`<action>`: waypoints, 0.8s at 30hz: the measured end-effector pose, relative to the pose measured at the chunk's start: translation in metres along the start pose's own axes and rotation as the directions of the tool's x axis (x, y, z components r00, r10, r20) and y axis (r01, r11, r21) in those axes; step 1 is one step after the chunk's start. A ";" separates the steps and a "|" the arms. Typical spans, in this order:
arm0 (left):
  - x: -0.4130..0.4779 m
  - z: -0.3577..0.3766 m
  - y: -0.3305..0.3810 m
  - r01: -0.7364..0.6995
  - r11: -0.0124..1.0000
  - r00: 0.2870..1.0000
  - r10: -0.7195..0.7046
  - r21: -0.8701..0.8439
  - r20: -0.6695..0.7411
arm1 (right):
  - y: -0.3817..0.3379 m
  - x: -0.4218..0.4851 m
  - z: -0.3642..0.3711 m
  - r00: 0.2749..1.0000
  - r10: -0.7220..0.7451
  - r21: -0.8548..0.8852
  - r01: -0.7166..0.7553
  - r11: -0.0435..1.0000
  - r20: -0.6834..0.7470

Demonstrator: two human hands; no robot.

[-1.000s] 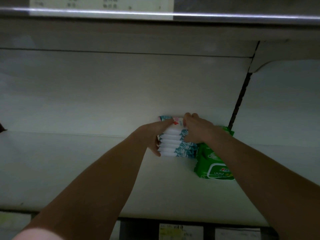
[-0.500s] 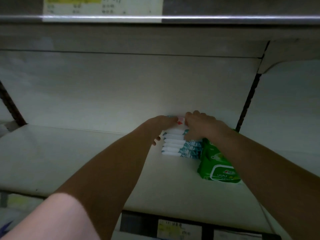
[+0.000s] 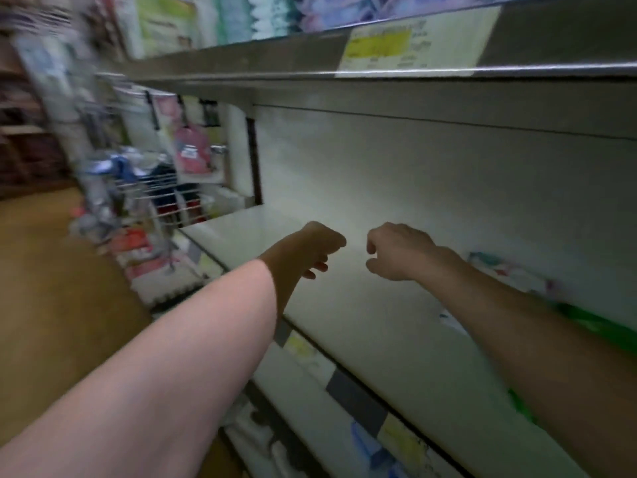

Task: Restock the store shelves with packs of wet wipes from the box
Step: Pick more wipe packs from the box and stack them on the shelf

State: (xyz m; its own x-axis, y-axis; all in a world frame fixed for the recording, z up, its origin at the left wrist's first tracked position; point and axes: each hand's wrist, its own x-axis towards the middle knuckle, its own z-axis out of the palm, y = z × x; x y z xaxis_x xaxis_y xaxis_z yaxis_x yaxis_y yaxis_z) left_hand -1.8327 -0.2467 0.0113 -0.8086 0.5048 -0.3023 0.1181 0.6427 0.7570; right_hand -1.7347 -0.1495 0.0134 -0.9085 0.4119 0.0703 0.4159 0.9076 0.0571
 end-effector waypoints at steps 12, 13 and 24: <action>-0.126 -0.148 -0.180 0.299 0.923 0.858 -0.370 -0.241 -0.356 | -0.249 -0.025 -0.004 0.842 -0.539 0.055 0.539 0.841 -0.020; -0.141 -0.160 -0.197 0.320 0.911 0.832 -0.401 -0.258 -0.383 | -0.272 -0.033 -0.004 0.825 -0.565 0.059 0.566 0.822 -0.028; -0.333 -0.263 -0.388 0.497 0.745 0.504 -0.665 -0.444 -0.551 | -0.519 -0.170 -0.001 0.505 -0.863 0.066 0.860 0.505 0.026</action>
State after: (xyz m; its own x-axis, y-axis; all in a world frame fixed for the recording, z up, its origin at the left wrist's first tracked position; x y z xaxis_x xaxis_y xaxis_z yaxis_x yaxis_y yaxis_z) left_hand -1.7606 -0.8159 -0.0295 -0.8038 -0.4905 -0.3365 -0.5702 0.4740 0.6710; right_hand -1.7963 -0.6909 -0.0268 -0.8184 -0.5733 -0.0394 -0.5743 0.8183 0.0231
